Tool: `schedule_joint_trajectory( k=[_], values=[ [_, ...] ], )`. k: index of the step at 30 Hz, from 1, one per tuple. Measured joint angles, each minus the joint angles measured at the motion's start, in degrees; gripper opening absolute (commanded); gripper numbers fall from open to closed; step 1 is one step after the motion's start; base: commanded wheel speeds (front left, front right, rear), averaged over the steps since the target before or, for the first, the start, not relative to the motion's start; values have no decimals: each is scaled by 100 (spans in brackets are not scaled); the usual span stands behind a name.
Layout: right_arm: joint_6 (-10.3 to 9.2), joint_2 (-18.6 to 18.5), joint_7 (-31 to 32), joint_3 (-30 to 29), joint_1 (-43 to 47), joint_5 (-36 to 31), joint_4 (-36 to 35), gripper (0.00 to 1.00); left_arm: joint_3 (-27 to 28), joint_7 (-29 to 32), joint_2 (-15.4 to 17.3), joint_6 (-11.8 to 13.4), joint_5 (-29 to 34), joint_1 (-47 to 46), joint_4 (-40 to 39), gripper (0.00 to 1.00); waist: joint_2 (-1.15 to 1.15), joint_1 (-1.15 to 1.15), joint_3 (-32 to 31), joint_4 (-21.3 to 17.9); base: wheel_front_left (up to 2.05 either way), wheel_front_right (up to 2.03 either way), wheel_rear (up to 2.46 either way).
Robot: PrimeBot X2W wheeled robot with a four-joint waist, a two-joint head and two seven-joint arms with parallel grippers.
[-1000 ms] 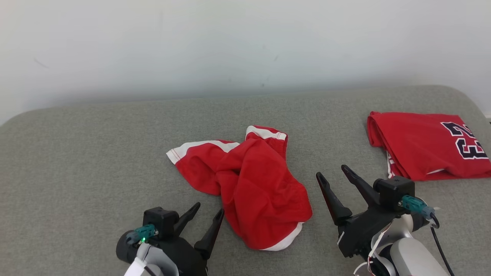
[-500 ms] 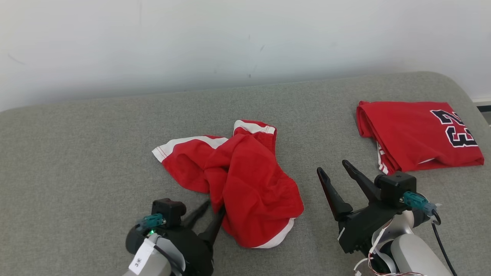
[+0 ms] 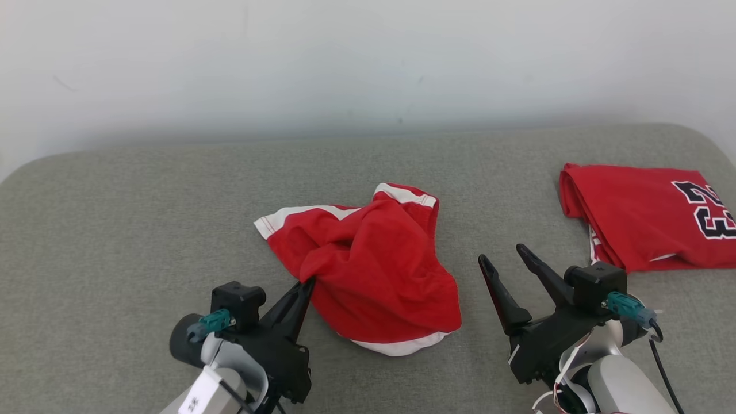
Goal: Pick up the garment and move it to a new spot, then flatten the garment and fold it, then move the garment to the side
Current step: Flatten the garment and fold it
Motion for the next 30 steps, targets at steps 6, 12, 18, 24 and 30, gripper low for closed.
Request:
schedule_joint_trajectory(
  k=[6, 12, 18, 24, 30],
  values=[
    [0, 13, -1, 15, 67, 1, 24, 100, -112, 318, 470, 595, 258, 274, -1215, 0, 0, -1, -135, 148, 0, 0, 0],
    [0, 20, -16, -11, 121, 3, 43, 100, -269, 980, 1050, 1224, 483, 600, -2758, 0, 0, -1, -216, 269, 0, 0, 0],
    [0, 32, -19, 25, 113, 16, 60, 100, -349, 1413, 1352, 1432, 408, 916, -3459, 0, 0, -1, -211, 319, 0, 0, 0],
    [0, 26, -20, 89, 76, 52, 109, 100, -342, 1366, 1333, 1254, 77, 1163, -3144, 0, 0, -1, -204, 274, 0, 0, 0],
    [0, -7, -19, 108, 50, 65, 118, 100, -267, 989, 1042, 882, -231, 1227, -2362, 0, 0, -1, -193, 209, 0, 0, 0]
  ],
)
